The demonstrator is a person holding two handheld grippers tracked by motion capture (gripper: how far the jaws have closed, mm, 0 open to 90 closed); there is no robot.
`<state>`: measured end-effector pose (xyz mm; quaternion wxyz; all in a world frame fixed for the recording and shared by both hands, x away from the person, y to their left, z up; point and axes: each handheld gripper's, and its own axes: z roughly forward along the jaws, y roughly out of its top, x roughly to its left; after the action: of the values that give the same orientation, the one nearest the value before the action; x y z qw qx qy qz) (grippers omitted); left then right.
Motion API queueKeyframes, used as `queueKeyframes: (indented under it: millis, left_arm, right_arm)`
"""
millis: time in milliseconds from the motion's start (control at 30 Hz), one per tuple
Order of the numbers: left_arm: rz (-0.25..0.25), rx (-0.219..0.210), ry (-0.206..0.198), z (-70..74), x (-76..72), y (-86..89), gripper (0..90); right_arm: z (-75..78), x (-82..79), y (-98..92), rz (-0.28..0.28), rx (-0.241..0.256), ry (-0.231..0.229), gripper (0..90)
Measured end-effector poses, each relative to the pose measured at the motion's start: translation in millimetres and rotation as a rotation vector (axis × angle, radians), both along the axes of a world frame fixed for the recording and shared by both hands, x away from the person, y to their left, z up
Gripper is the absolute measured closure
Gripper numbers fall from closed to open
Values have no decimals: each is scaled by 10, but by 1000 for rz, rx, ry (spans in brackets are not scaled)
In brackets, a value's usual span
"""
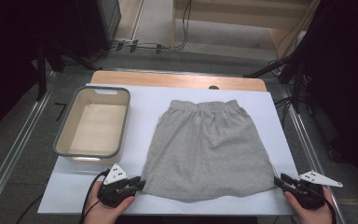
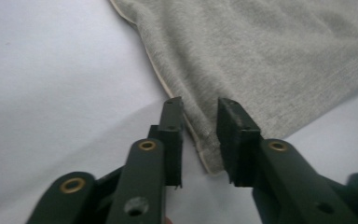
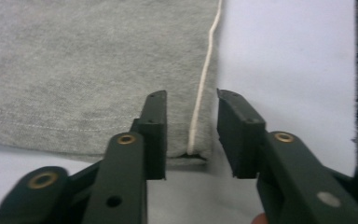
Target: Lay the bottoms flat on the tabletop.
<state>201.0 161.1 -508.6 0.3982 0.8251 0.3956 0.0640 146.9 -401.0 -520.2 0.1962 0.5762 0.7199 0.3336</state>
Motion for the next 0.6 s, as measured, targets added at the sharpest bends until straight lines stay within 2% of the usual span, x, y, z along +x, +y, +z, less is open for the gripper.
queueKeyframes:
  millis: [67,133,233,400,533,600]
  left_arm:
    - [-8,0,9,2,0,-7,824]
    - [-19,8,11,12,8,-3,853]
    - [-28,8,16,36,26,37,865]
    - [-7,-5,19,102,23,211,869]
    - [14,-38,25,152,25,347,872]
    - [6,-50,37,172,19,396,872]
  right_arm:
    - [-14,11,18,8,-6,15,734]
    - [-16,11,14,11,-6,17,798]
    - [14,-1,-53,-10,22,32,819]
    - [55,-53,-159,-26,60,38,827]
    - [95,-117,-213,-36,69,39,828]
    - [112,-168,-244,-39,80,40,828]
